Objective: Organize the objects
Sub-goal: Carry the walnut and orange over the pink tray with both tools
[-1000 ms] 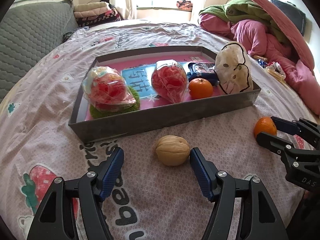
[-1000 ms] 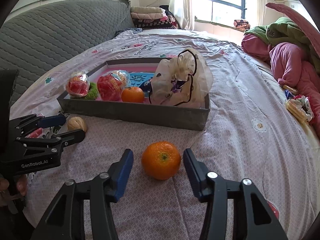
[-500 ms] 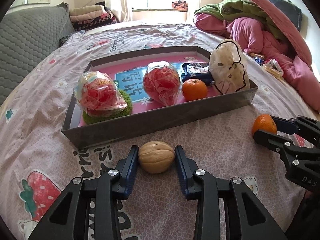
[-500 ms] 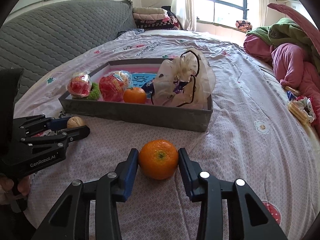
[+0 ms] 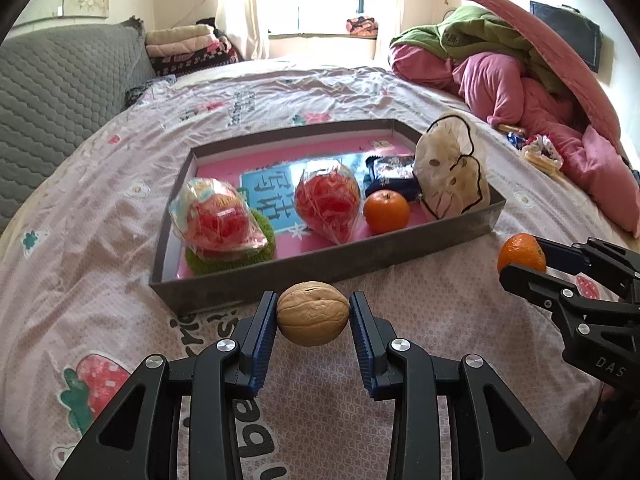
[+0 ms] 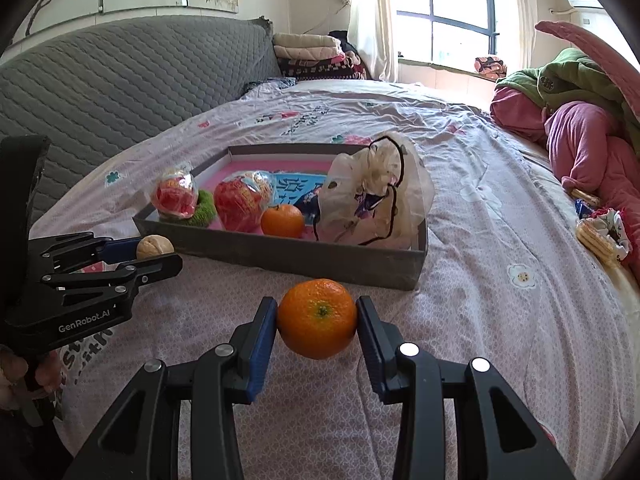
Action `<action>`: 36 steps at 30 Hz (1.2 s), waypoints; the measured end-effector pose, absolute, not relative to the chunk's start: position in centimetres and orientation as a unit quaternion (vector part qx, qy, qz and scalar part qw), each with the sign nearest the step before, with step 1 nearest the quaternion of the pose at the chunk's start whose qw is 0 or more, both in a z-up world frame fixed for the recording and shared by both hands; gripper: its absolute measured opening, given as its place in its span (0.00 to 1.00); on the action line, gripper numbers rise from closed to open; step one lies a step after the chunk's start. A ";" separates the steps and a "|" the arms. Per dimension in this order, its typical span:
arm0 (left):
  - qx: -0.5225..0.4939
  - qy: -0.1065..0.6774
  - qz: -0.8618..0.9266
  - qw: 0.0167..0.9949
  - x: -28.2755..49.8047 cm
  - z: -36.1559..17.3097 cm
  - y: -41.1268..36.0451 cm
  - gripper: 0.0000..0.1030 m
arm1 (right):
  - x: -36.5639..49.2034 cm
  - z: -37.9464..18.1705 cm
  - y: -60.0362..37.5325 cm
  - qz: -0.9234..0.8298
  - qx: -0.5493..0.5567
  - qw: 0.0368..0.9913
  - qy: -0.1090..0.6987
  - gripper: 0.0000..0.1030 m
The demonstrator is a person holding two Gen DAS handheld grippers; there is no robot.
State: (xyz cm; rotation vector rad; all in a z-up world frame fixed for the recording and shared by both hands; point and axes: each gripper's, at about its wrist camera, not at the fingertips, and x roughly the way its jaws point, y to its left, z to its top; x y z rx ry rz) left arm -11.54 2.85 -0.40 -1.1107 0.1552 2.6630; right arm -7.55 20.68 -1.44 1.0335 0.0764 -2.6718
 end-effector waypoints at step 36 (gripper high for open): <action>-0.359 0.050 0.926 0.106 -17.6 0.9 2.5 0.36 | -13.0 1.6 20.0 -0.938 0.308 0.148 0.065 0.40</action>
